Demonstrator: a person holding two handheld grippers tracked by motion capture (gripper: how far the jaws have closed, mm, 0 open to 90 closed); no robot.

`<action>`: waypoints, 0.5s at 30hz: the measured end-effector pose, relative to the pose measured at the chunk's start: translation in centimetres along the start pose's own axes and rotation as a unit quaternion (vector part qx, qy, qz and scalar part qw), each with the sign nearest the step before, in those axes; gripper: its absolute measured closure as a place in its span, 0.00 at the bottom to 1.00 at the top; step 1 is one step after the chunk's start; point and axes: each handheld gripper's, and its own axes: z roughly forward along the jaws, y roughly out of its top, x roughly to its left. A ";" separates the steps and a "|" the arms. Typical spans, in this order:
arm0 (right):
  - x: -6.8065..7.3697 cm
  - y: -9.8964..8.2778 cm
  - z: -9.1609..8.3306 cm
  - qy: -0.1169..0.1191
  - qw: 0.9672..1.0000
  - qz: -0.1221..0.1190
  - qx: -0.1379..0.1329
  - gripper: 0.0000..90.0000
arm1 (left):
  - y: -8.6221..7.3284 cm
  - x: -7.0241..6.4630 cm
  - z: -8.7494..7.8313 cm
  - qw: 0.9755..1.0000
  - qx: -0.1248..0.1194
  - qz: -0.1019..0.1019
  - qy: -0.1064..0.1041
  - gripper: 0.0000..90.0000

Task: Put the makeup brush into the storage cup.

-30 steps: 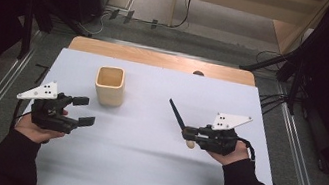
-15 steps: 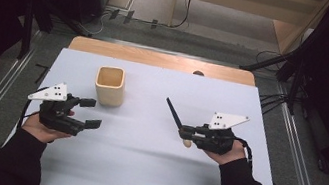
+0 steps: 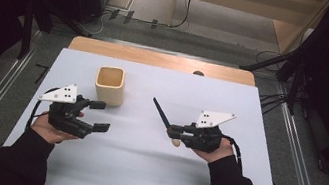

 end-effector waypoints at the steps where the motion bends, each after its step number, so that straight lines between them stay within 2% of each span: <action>1: 0.0 0.0 0.0 0.000 1.000 0.000 0.000 0.88 | 0.0 0.0 0.0 1.000 0.000 0.000 0.000 0.23; 8: 0.6 0.5 0.9 0.011 1.000 -0.007 0.003 0.88 | 0.5 -0.4 1.3 1.000 0.001 0.014 -0.016 0.23; 15: 0.9 0.9 1.7 0.018 1.000 -0.012 0.005 0.88 | 0.9 -1.0 2.7 0.999 0.011 0.023 -0.035 0.23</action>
